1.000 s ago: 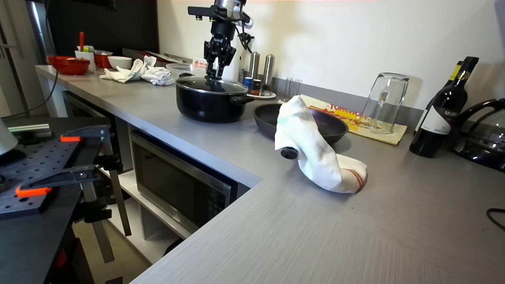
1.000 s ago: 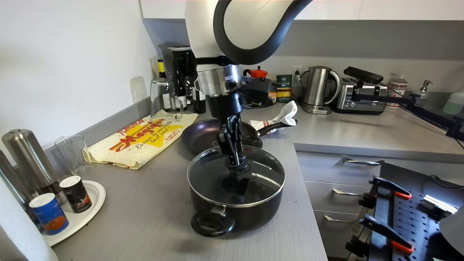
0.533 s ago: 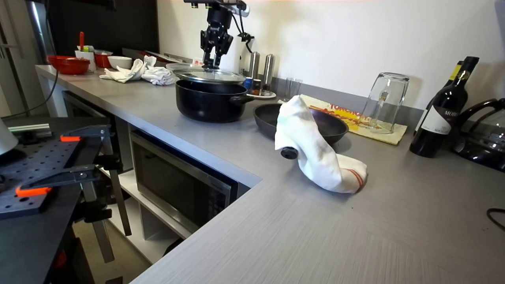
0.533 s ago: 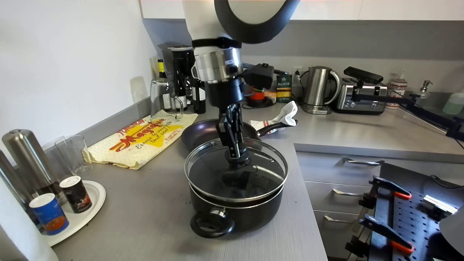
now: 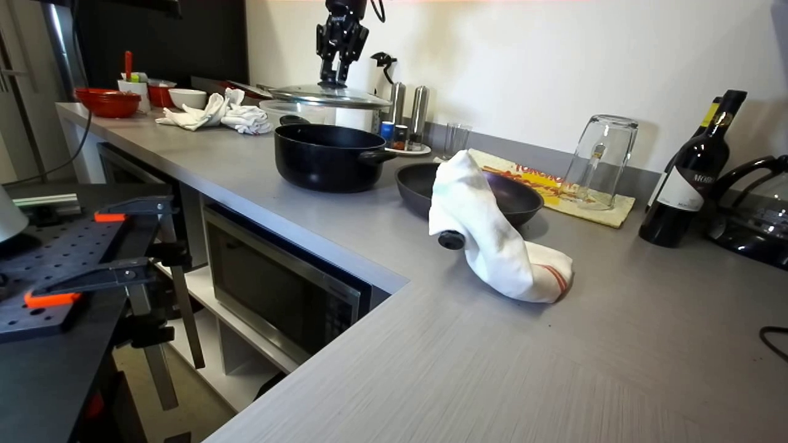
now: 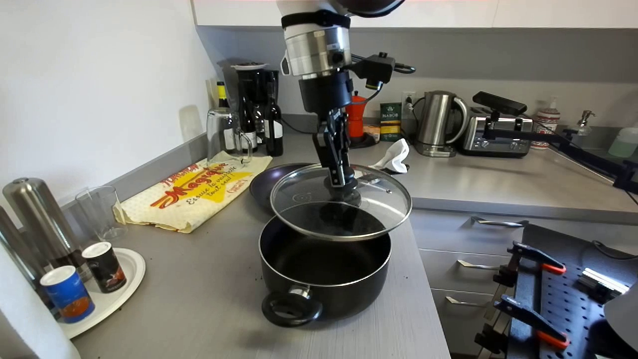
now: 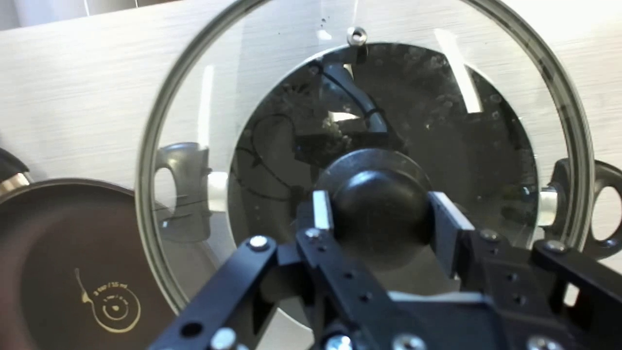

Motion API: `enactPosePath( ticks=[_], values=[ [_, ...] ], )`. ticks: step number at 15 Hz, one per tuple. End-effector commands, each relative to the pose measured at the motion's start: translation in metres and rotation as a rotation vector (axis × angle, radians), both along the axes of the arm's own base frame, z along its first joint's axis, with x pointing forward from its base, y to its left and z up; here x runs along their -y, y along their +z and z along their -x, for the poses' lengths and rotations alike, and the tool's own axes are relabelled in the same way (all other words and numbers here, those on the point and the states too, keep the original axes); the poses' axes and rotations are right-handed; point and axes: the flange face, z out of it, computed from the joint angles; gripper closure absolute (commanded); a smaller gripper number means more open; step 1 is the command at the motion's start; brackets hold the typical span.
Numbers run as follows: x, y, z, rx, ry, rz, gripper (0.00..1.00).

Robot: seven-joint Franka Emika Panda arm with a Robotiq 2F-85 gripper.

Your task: Remove the glass lid from the black pot.

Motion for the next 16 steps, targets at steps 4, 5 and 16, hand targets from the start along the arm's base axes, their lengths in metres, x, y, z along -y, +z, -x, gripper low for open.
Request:
enactPosePath(
  ticks=[4, 5, 16],
  values=[
    [0.088, 0.000, 0.006, -0.024, -0.155, 0.013, 0.75],
    [0.102, -0.004, 0.009, -0.032, -0.181, 0.013, 0.75],
    [0.201, -0.025, 0.064, -0.085, -0.390, 0.023, 0.75]
  ],
)
